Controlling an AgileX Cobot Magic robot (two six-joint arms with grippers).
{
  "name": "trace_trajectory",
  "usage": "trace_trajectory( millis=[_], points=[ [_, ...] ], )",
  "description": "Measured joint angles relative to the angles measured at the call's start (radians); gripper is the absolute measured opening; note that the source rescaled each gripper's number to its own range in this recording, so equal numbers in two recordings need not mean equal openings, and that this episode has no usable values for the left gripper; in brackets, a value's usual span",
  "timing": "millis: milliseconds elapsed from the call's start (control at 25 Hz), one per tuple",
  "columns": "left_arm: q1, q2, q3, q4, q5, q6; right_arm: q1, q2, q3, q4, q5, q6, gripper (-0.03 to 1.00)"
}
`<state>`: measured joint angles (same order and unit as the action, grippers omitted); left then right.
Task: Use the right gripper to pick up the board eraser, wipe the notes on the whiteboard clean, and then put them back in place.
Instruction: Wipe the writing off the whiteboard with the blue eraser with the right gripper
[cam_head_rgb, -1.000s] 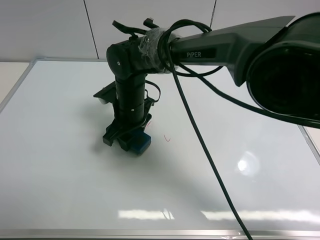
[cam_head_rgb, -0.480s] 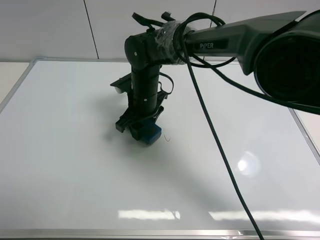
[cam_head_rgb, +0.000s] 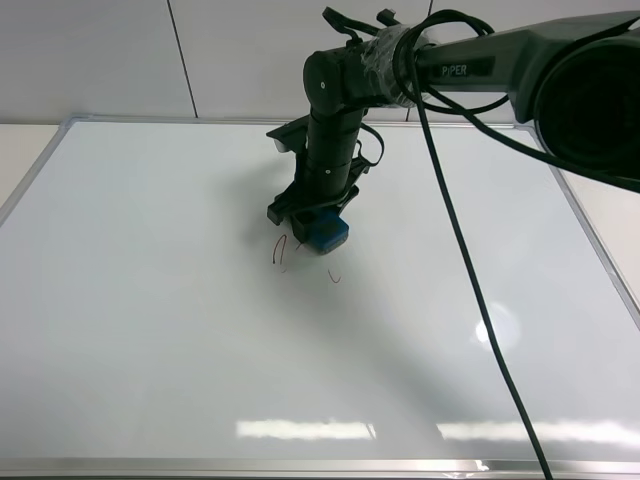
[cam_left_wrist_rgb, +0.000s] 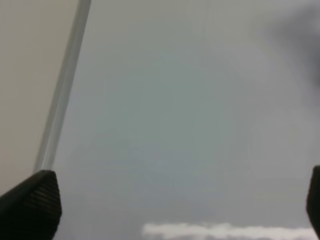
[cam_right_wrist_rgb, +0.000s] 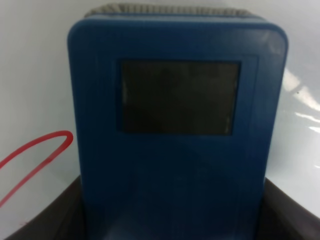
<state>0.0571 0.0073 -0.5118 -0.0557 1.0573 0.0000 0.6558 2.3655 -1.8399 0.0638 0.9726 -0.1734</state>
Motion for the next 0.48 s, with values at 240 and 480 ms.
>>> trace_trajectory(
  millis=[240, 480],
  points=[
    [0.000, 0.000, 0.000, 0.000, 0.000, 0.000, 0.047, 0.085, -0.156, -0.015, 0.061, 0.001, 0.01],
    [0.000, 0.000, 0.000, 0.000, 0.000, 0.000, 0.145, 0.161, -0.304, -0.025, 0.132, -0.010, 0.01]
  ],
)
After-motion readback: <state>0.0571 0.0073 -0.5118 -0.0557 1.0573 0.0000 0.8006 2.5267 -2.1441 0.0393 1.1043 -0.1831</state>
